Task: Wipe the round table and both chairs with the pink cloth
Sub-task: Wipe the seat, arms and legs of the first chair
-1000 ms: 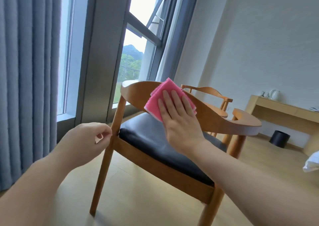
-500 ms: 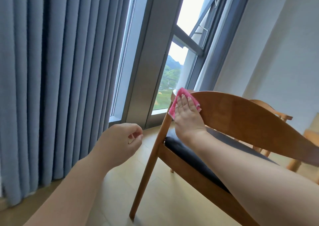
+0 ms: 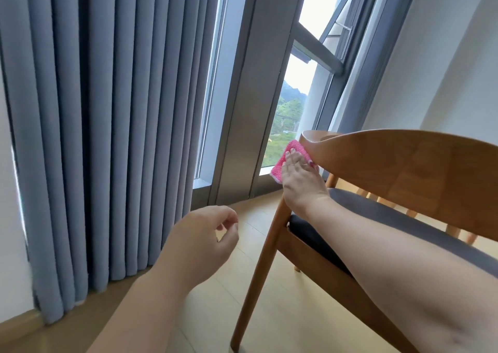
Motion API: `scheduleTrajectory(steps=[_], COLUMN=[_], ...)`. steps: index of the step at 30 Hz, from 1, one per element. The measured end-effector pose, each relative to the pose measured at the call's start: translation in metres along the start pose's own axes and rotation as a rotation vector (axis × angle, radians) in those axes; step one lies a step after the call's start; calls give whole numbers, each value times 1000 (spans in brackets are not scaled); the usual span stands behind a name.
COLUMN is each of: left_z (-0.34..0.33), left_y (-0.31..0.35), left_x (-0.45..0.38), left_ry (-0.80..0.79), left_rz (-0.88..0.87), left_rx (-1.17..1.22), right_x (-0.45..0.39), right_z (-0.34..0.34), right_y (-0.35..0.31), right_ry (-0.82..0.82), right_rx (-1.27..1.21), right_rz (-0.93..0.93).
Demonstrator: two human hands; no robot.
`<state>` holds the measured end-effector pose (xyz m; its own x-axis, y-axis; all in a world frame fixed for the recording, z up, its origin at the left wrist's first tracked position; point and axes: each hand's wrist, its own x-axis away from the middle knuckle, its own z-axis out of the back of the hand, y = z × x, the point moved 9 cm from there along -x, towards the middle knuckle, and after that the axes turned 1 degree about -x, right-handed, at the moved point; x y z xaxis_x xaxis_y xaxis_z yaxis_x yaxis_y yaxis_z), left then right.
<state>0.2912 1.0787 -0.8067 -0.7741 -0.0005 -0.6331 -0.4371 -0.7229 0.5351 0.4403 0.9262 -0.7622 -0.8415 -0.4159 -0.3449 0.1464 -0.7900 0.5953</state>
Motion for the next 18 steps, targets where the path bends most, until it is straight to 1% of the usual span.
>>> scheduleTrajectory(steps=[3,6,9,14,18], left_z=[-10,-17,-23,-34,-43], left_y=[-5,-9,-16,-24,-32], left_x=[2,3,5,12,17], left_ry=[-12,-20,-26,-69,-97], left_rz=[-8,-8,-7,-2,24], left_rx=[6,-4,-24,-38,-70], right_x=[-8,-13,-19,-15,5], right_z=[-21,-40,-46,-68,-102], right_y=[8,13,8,-10,-45], right_ry=[-35,-68,-55,-73,-103], right_rx=[-35,-12,-2,21,32], right_rz=[-4,10,50,134,213])
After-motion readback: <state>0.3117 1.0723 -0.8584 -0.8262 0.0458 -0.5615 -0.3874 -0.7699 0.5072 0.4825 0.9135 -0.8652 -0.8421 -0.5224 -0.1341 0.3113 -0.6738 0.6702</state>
